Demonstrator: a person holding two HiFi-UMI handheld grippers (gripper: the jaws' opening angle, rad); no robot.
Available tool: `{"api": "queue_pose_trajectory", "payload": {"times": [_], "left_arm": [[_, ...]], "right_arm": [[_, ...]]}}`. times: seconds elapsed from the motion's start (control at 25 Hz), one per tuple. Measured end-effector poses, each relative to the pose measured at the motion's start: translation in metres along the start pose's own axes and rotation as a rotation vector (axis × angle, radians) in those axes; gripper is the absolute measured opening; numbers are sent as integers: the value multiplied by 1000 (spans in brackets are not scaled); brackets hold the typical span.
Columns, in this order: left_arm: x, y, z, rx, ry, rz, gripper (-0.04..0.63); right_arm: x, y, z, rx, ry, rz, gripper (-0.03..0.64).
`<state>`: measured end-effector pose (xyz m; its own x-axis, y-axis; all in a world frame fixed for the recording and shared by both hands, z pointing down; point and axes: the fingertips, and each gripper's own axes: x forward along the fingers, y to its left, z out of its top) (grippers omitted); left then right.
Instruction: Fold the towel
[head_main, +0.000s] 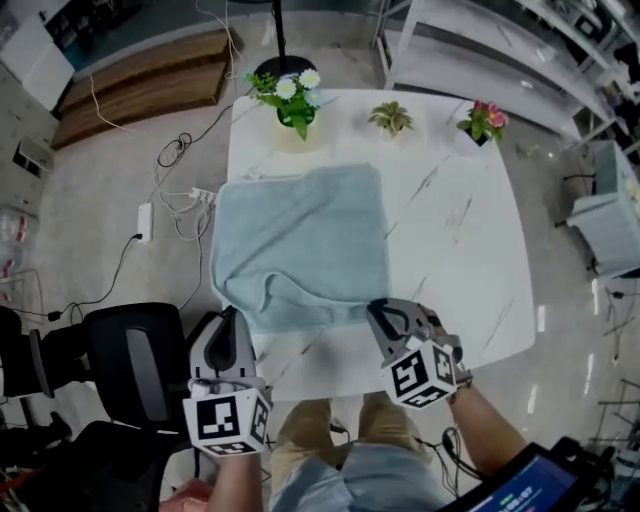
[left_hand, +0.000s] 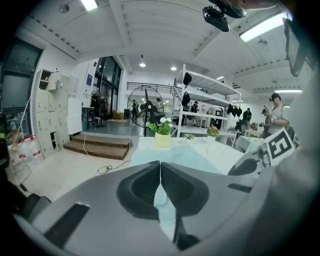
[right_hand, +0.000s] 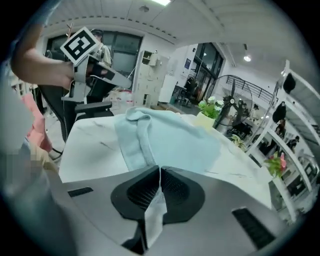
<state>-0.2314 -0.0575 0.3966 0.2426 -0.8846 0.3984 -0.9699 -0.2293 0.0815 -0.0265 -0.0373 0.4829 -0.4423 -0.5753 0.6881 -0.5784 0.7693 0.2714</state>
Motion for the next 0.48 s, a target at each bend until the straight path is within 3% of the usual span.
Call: {"api": "queue_pose_trajectory", "payload": {"times": [0.32, 0.48], "left_arm": [[24, 6, -40, 12, 122, 41, 9], [17, 42, -61, 6, 188, 136, 9]], "right_arm": [[-41, -43, -40, -41, -18, -99, 28], [-51, -38, -39, 41, -26, -28, 48]]}}
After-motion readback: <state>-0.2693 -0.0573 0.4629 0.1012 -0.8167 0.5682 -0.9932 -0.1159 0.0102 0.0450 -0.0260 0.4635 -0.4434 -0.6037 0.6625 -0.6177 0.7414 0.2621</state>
